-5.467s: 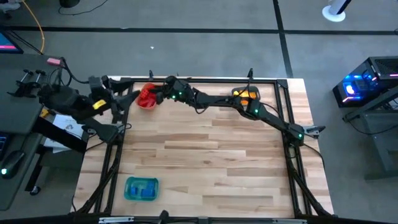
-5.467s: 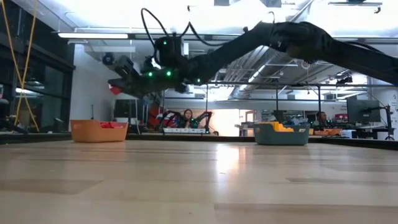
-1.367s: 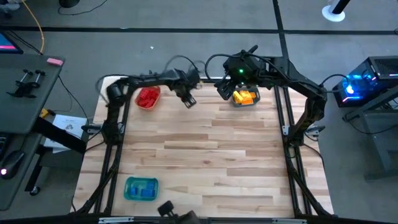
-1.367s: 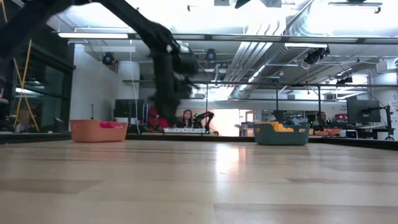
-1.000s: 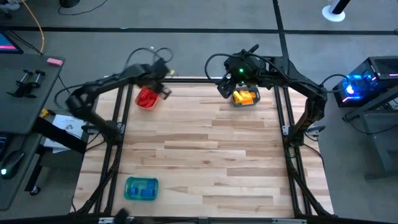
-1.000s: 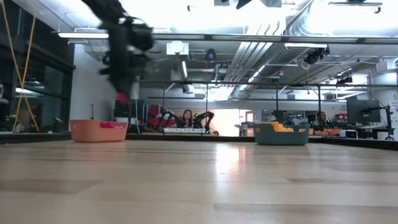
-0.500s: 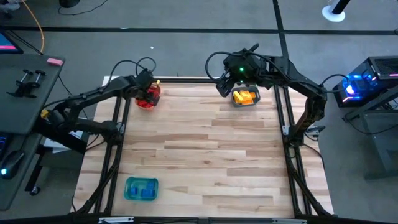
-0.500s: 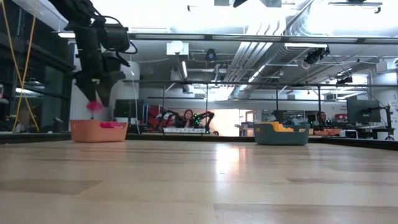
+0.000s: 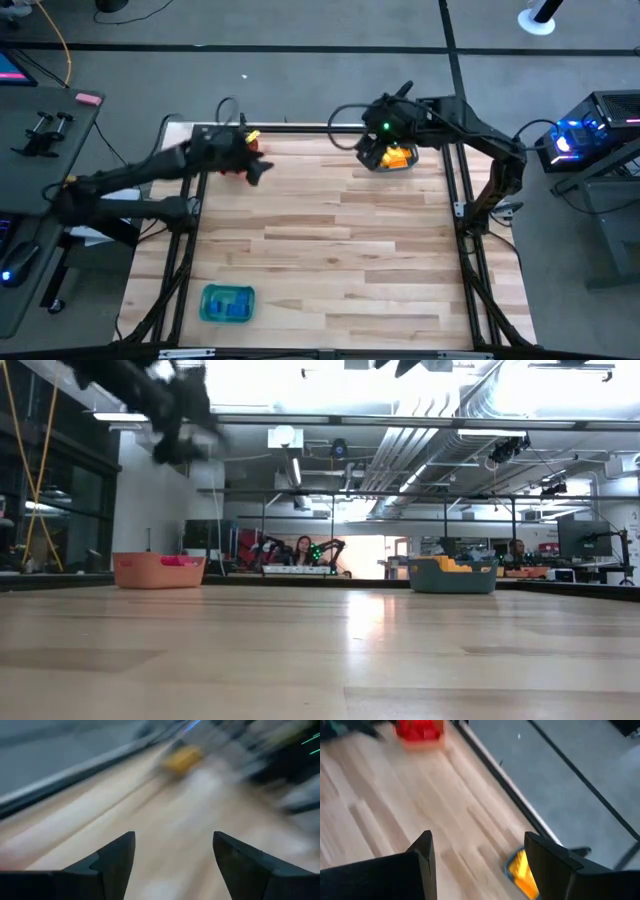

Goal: Sort blocks
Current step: Return to Home Position

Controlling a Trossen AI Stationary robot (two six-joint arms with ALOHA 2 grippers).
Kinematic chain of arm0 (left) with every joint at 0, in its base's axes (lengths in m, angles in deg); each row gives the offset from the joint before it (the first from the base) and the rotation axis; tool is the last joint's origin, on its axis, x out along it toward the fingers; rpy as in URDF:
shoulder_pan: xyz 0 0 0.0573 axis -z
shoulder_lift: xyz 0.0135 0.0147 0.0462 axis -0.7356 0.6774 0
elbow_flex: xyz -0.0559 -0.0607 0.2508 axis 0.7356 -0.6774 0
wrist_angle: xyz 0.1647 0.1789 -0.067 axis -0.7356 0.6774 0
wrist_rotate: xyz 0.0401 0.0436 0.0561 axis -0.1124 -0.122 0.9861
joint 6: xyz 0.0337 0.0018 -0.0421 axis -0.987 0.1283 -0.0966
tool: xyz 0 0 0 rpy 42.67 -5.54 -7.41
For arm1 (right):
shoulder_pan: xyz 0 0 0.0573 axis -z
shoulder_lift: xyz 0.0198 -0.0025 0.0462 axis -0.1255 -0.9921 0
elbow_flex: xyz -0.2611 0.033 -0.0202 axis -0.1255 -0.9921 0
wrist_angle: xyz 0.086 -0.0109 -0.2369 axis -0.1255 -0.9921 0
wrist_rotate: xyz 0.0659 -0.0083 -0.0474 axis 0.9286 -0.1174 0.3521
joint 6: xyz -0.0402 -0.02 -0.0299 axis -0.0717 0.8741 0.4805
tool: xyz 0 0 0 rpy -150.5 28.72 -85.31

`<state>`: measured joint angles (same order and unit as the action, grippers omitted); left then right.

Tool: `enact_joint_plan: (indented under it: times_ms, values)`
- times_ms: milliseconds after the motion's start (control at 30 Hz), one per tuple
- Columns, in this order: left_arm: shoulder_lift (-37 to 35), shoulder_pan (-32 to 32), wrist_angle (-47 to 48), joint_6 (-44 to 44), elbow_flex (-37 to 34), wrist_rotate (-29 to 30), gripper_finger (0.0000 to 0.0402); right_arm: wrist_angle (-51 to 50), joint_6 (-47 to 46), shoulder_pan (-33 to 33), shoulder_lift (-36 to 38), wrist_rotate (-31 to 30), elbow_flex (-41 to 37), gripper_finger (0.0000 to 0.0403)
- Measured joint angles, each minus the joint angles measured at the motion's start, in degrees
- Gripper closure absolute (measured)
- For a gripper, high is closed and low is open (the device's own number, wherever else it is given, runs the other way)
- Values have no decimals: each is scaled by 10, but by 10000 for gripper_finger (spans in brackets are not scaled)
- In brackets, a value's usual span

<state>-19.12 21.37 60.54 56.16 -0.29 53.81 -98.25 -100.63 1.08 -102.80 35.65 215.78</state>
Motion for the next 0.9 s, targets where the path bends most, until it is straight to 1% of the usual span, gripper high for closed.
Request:
enact_joint_plan:
  times_ms: [100, 200, 267, 333, 400, 467, 533, 600, 667, 700, 767, 900]
  values:
    - [-67, 81, -223, 69, -83, -6, 149, -44, -8, -15, 1, 0, 0, 210]
    - [-93, 140, -415, 142, -162, -6, 149, -62, -33, -29, 5, -4, 0, 210]
    - [-105, 175, -504, 170, -203, -11, 149, -61, -49, -40, 13, -3, 0, 210]
    - [-126, 204, -563, 183, -242, -9, 149, -61, -73, -54, 22, -4, 0, 210]
    - [-155, 229, -610, 186, -283, 6, 149, -61, -105, -70, 31, -4, 0, 210]
    - [-190, 245, -633, 181, -324, 29, 149, -60, -135, -89, 41, -12, 0, 210]
    - [-234, 249, -636, 176, -361, 53, 149, -61, -166, -113, 50, -31, 0, 210]
    - [-277, 247, -634, 177, -388, 62, 149, -59, -195, -136, 60, -45, -5, 210]
    - [-314, 244, -625, 179, -408, 61, 149, -59, -231, -157, 75, -57, -27, 210]
    - [-330, 244, -612, 184, -416, 60, 149, -59, -251, -168, 86, -60, -47, 210]
    - [-360, 241, -551, 183, -417, 56, 149, -59, -298, -190, 114, -61, -103, 210]
    - [-397, 238, -476, 191, -417, 52, 149, -60, -408, -229, 196, -57, -259, 210]
